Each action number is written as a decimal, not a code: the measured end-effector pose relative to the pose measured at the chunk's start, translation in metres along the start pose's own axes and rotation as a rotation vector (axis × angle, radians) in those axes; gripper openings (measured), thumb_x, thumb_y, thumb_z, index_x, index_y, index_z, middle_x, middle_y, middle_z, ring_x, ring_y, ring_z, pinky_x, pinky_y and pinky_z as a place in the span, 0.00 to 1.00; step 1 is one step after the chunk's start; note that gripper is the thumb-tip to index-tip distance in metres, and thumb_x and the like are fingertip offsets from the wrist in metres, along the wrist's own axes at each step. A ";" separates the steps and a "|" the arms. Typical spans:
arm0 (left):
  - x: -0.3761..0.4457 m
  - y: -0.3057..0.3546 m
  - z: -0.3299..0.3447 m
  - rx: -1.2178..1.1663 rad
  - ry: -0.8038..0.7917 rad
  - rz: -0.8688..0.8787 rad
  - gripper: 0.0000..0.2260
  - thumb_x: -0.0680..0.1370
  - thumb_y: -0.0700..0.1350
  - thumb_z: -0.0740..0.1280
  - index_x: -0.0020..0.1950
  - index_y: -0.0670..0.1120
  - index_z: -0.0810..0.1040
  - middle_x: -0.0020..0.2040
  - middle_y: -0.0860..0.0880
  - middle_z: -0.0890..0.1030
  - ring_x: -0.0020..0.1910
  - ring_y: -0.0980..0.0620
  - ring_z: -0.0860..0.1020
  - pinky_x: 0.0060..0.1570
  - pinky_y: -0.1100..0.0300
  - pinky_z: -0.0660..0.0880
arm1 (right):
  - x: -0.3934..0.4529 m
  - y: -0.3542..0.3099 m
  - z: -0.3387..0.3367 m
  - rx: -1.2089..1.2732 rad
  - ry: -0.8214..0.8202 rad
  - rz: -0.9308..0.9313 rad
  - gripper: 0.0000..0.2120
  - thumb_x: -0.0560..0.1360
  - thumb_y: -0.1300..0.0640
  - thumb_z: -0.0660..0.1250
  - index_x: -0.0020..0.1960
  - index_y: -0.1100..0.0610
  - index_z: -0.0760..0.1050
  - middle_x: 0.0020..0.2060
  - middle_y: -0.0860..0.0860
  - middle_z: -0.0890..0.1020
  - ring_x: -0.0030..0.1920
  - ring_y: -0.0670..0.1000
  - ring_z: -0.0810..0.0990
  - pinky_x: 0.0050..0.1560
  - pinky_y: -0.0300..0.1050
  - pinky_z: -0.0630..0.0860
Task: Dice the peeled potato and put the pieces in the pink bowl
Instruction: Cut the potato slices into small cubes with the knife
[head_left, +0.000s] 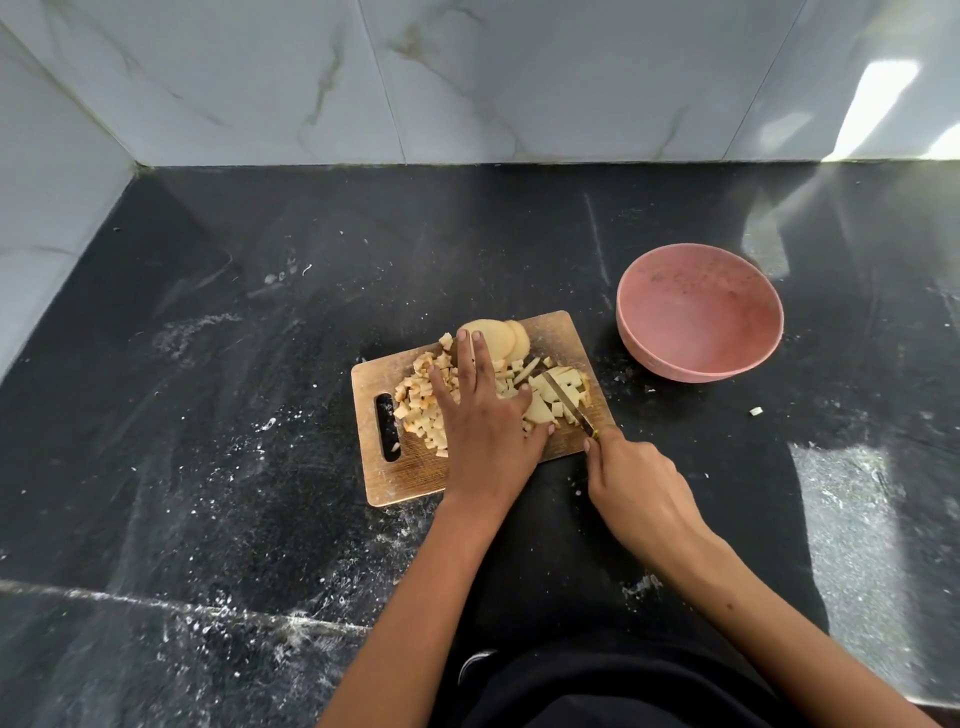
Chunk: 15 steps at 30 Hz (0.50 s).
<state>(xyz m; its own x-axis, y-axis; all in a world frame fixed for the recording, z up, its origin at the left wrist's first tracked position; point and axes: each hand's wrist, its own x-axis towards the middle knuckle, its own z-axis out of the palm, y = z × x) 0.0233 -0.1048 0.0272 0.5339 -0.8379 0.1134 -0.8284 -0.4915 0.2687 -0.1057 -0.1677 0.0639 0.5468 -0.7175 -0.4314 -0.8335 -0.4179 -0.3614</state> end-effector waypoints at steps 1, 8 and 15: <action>-0.001 0.001 0.001 0.008 0.003 0.000 0.16 0.73 0.55 0.71 0.57 0.49 0.82 0.77 0.35 0.52 0.77 0.38 0.43 0.71 0.39 0.36 | 0.001 -0.001 -0.001 0.001 0.005 0.007 0.15 0.83 0.50 0.50 0.57 0.59 0.68 0.45 0.57 0.79 0.45 0.59 0.79 0.40 0.49 0.72; -0.002 0.003 0.003 0.010 -0.017 -0.029 0.17 0.74 0.54 0.70 0.60 0.49 0.81 0.76 0.34 0.53 0.77 0.37 0.42 0.70 0.39 0.35 | -0.003 -0.015 -0.002 0.048 -0.017 -0.045 0.09 0.83 0.51 0.51 0.50 0.55 0.64 0.42 0.54 0.75 0.47 0.59 0.78 0.41 0.48 0.70; -0.002 0.004 0.002 -0.072 -0.032 -0.085 0.17 0.74 0.53 0.70 0.61 0.50 0.80 0.77 0.35 0.49 0.76 0.39 0.38 0.69 0.40 0.34 | 0.010 -0.007 -0.006 0.000 0.011 0.025 0.14 0.83 0.52 0.50 0.56 0.59 0.69 0.49 0.59 0.79 0.49 0.60 0.79 0.41 0.48 0.70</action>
<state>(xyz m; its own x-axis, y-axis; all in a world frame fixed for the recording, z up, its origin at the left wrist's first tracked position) 0.0188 -0.1050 0.0263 0.5948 -0.8019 0.0569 -0.7656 -0.5434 0.3444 -0.0950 -0.1755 0.0671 0.5252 -0.7339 -0.4309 -0.8468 -0.4001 -0.3506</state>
